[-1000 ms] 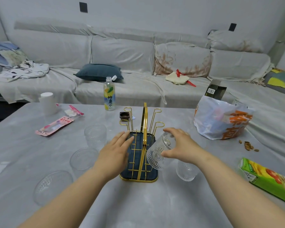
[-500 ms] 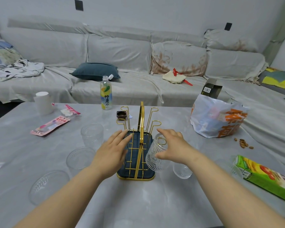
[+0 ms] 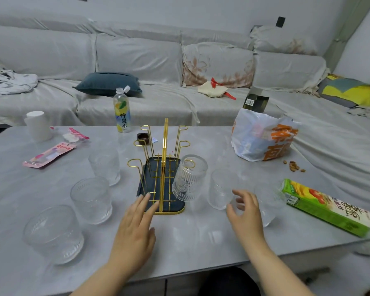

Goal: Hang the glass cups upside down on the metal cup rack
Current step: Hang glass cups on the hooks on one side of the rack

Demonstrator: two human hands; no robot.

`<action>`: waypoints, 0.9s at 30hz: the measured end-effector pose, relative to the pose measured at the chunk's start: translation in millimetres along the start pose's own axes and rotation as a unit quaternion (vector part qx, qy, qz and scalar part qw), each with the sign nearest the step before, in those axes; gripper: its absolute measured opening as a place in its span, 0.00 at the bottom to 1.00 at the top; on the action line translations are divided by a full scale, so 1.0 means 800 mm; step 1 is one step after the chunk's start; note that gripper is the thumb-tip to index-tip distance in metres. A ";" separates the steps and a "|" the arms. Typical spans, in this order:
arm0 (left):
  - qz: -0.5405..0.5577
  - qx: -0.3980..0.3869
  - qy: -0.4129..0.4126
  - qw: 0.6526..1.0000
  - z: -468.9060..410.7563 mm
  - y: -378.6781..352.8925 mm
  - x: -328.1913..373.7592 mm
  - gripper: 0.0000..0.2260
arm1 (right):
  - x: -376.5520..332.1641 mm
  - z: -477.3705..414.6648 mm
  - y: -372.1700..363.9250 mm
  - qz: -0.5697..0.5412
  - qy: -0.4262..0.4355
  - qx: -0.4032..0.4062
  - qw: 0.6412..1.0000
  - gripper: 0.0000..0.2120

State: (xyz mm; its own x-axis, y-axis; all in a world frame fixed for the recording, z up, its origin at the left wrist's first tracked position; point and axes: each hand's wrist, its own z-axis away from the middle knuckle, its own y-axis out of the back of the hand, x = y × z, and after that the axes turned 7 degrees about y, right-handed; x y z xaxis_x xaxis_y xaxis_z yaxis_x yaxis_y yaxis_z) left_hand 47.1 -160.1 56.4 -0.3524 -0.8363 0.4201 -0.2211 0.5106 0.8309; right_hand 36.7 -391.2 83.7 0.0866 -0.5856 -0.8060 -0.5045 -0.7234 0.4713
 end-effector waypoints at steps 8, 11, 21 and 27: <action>-0.069 -0.149 0.058 0.985 0.028 -0.045 -0.026 0.30 | 0.049 0.003 -0.045 0.020 -0.119 -0.059 0.991 0.36; -0.070 -0.149 0.069 0.984 0.028 -0.051 -0.028 0.29 | 0.057 -0.014 -0.051 0.010 -0.144 -0.036 0.989 0.40; -0.132 -0.139 0.050 0.980 0.025 -0.041 -0.021 0.17 | 0.080 -0.058 -0.072 0.107 -0.178 -0.021 0.978 0.44; -0.054 -0.172 0.082 0.980 0.026 -0.049 -0.027 0.25 | 0.080 -0.057 -0.073 0.075 -0.184 -0.005 0.980 0.39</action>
State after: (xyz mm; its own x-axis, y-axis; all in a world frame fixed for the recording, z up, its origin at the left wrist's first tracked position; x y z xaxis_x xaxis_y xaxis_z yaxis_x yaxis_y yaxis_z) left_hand 44.1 -157.9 6.9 -0.1861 -0.9174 0.3517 0.0798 0.3427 0.9361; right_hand 110.8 -402.9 21.2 -0.3054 -0.5153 -0.8007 -0.4794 -0.6434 0.5969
